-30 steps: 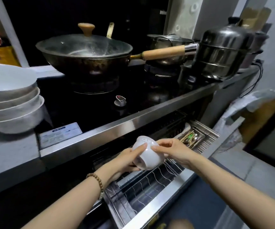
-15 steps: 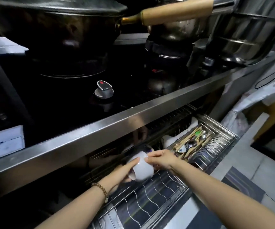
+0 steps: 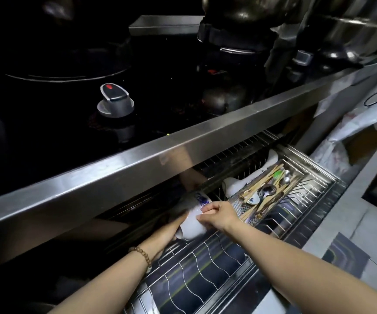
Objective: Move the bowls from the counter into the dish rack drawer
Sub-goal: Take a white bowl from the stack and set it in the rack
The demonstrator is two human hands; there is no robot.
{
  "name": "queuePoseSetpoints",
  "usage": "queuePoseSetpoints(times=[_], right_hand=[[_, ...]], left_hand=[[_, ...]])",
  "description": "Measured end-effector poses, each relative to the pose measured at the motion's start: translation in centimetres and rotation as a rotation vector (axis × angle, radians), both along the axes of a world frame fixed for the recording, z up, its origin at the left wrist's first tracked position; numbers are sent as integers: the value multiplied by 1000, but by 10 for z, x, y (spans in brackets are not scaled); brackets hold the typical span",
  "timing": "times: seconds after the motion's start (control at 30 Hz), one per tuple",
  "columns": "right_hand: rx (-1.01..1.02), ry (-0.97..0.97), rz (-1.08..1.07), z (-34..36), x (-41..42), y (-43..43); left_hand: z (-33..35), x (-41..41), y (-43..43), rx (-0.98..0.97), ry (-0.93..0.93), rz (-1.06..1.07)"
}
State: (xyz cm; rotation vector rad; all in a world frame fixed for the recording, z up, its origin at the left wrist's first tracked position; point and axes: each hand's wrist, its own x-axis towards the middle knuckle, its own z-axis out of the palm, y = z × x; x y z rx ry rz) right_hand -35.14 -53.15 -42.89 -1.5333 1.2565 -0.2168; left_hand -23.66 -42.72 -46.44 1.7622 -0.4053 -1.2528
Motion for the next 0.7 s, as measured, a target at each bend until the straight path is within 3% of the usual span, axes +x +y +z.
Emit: queuePoseSetpoints(times=[0.37,0.7], right_hand=[[32,-17,-33,-9,-1,-4],[73,9,45,12,-4,-5]], left_hand=[[-14,1,-5,85,-106,83],[20,-8,12,74,-89,60]])
